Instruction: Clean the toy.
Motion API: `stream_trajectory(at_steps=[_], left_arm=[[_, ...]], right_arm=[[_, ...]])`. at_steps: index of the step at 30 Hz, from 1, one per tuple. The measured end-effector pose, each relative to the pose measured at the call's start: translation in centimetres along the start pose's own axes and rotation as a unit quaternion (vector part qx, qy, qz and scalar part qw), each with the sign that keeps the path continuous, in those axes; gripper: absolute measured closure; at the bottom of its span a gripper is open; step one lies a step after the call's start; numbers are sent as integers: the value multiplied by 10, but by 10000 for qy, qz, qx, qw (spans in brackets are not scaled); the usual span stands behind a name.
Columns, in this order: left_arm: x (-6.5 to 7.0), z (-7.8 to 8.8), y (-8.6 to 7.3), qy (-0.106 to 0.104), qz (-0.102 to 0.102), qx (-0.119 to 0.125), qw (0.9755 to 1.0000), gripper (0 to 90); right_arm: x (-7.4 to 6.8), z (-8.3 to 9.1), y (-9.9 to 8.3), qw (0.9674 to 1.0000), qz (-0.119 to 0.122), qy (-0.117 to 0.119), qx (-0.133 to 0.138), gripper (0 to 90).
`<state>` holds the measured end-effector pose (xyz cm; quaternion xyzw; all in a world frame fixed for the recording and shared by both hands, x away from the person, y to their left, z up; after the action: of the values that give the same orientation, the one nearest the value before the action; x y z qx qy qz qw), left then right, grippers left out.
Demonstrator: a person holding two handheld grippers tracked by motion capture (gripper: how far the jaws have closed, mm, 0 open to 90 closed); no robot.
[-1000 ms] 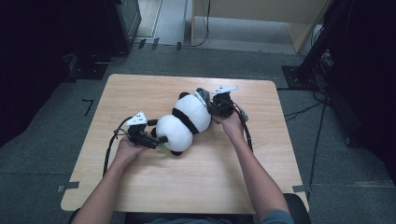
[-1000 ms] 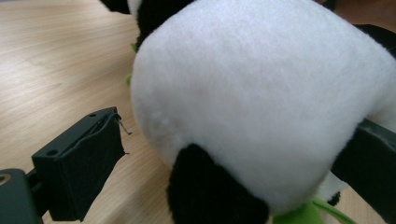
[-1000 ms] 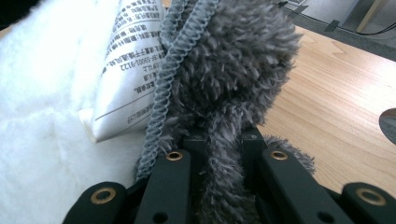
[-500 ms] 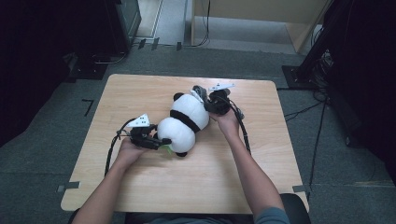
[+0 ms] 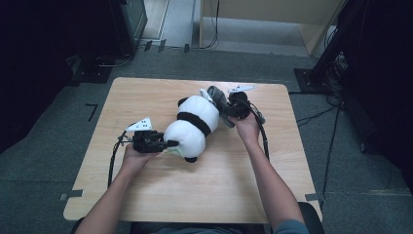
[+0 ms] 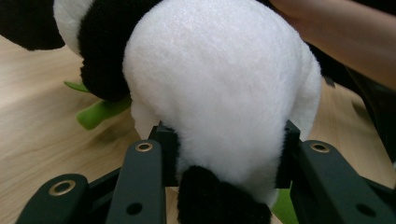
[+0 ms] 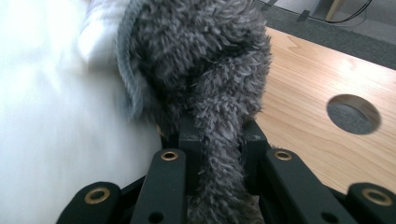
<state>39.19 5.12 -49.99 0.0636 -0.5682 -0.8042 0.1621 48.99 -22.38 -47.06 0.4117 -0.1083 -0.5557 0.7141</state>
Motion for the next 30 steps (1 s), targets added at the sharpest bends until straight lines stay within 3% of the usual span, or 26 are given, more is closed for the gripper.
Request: stream_trajectory(at_steps=[2, 5, 9, 13, 19, 26, 30], left_arm=[[-2, 3, 3, 130, 39, 100, 9999, 582], [-4, 4, 4, 256, 104, 186, 9994, 580], [-7, 4, 6, 468, 219, 225, 9984, 575], [-11, 8, 10, 884, 401, 272, 9949, 569], [-11, 5, 16, 1281, 556, 238, 9899, 563], [-6, -3, 23, 1260, 675, 275, 9893, 559], [-3, -8, 26, 1329, 635, 260, 9888, 557]], right_arm=[[5, 7, -1, 9999, -107, -58, -45, 787], [8, 16, -6, 9995, -315, 86, 32, 786], [2, 26, -16, 9994, -214, 255, 12, 781], [-7, 38, -23, 9990, -177, 395, -108, 781], [-31, 53, -25, 9980, 121, 624, 39, 776], [-61, 65, -27, 9956, 430, 830, 100, 772], [-81, 71, -30, 9930, 609, 1004, 160, 769]])
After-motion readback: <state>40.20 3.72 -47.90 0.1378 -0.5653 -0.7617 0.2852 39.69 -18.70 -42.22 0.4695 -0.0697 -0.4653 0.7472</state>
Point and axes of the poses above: each handheld gripper's, and its own axes: z roughly backward along the jaws, y roughly out of its top, x roughly to its right, the point moved 6 cm from there along -z, roughly forward along the jaws, and after that the axes turned 15 degrees about -z, right-handed, at the moved point
